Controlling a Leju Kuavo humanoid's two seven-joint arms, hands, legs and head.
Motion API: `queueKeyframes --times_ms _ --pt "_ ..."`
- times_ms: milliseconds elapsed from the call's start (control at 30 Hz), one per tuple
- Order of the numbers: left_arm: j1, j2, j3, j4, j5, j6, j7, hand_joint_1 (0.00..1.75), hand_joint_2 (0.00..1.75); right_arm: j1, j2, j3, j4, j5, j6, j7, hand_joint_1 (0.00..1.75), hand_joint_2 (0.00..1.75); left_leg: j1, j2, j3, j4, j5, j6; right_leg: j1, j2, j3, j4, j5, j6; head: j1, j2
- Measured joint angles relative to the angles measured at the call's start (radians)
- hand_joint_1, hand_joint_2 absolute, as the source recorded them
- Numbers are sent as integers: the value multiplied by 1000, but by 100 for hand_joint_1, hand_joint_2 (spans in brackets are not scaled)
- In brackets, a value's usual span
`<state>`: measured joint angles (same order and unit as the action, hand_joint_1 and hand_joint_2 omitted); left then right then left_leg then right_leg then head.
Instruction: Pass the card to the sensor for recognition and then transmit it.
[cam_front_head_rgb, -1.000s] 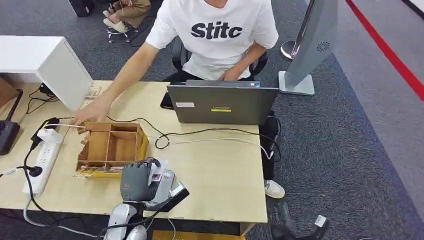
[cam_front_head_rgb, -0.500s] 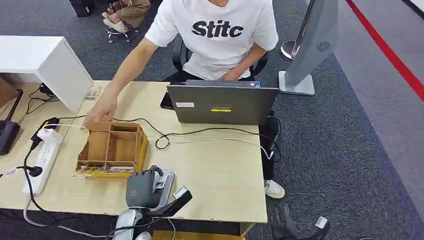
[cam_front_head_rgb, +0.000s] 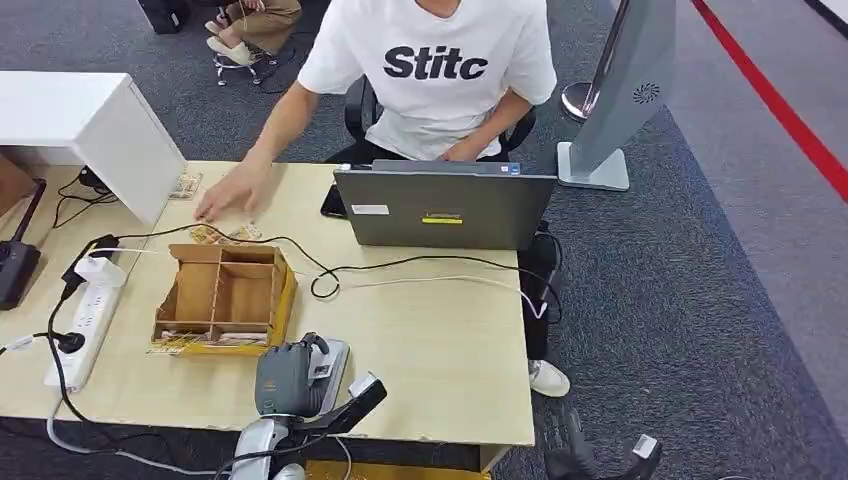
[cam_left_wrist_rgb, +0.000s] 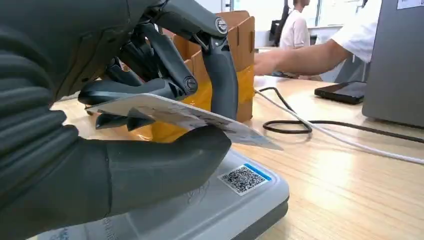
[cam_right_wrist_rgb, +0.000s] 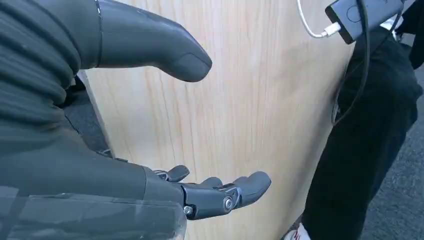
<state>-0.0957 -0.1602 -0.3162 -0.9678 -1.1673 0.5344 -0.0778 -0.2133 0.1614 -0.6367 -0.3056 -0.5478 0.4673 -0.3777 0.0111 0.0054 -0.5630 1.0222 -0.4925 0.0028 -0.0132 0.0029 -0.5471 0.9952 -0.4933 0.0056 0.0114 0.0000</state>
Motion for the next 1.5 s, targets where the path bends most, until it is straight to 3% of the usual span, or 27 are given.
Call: queueKeyframes --times_ms 167,400,567,867,1267,1300,1333,1500 --pt "-38 16 17 -17 -18 36 -17 175 175 -3 0 0 0 19 -3 11 0 175 0 0 0 0 1 0 0 -1 0 0 0 0 0 0" --pt "-243 121 103 -40 8 19 -31 175 175 -27 13 23 3 52 -17 23 0 175 0 -2 0 0 4 -2 0 -2 0 4 1 -2 -1 0" --pt "-283 145 123 -40 2 28 -39 175 175 -34 16 27 7 52 -16 27 0 175 0 -3 -1 0 4 -2 0 -3 -1 4 1 -2 -1 0" --pt "-495 220 156 44 -6 -16 -36 175 175 -52 27 49 14 69 -19 37 0 175 0 -4 -3 1 6 -2 0 -4 -3 5 2 -2 0 0" --pt "-565 239 171 147 -18 -2 -39 175 175 -55 33 61 17 68 -17 37 0 175 0 1 -3 1 5 -2 0 1 -5 5 2 -2 0 0" --pt "-565 239 171 150 -18 -2 -39 106 175 -55 33 62 18 68 -17 37 0 175 0 1 -3 1 5 -2 0 2 -6 5 2 -2 0 0" --pt "-565 239 171 152 -18 -2 -39 0 175 -55 33 64 18 68 -17 37 0 175 0 2 -4 1 5 -2 0 2 -6 5 2 -2 0 0" --pt "-564 239 171 153 -18 2 -39 0 175 -55 33 65 18 67 -17 34 0 175 1 0 -6 1 5 -1 0 0 -8 5 2 -3 0 0"
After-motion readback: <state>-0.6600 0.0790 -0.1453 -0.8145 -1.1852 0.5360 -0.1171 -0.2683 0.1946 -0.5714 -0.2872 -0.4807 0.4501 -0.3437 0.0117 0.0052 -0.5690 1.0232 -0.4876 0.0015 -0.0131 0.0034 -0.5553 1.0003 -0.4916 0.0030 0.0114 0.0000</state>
